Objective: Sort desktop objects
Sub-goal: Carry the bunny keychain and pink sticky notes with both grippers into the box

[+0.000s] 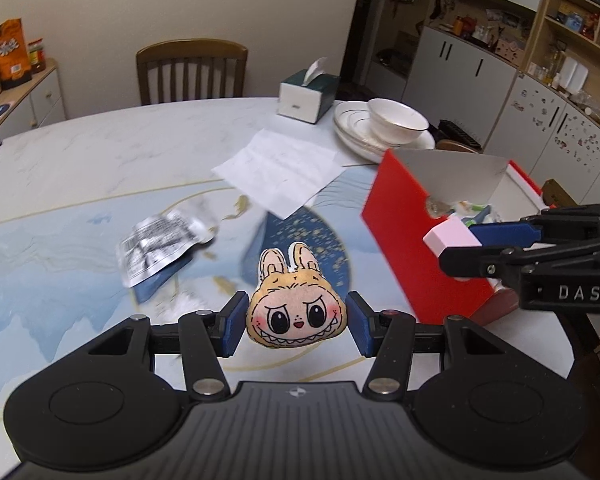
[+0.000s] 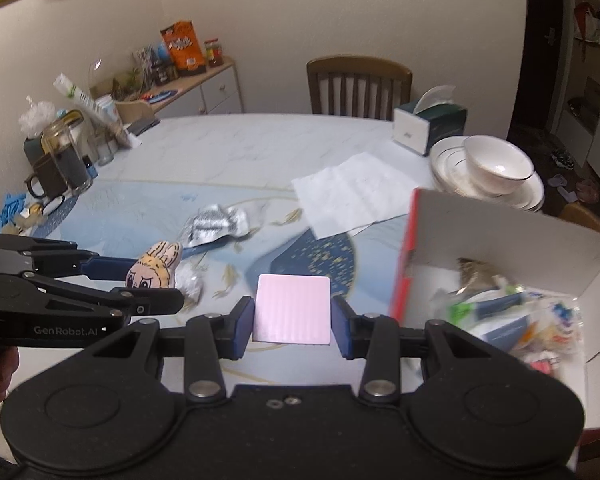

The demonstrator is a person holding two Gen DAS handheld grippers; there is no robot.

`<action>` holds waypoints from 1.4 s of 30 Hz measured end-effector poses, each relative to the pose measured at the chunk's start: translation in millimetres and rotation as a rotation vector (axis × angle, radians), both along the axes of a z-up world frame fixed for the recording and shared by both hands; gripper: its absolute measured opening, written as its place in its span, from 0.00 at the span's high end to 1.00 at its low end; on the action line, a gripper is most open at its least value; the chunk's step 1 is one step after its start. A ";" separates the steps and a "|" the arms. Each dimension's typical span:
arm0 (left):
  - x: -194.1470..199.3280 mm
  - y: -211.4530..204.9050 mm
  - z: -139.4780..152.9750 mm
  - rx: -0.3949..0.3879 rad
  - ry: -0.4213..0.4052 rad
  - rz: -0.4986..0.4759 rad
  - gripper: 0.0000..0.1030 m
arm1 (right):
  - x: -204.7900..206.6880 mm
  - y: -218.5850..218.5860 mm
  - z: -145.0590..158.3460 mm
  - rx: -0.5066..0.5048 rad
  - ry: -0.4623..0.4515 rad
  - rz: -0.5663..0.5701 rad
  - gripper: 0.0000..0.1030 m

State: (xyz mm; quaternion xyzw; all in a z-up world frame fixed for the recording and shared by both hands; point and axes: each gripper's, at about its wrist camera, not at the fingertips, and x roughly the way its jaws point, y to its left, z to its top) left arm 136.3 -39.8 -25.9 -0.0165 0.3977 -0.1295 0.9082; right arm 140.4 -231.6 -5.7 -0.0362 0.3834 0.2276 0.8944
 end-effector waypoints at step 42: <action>95.3 -217.9 0.2 0.105 -0.005 -0.258 0.50 | 30.9 -213.6 -26.0 -0.003 0.012 -0.255 0.61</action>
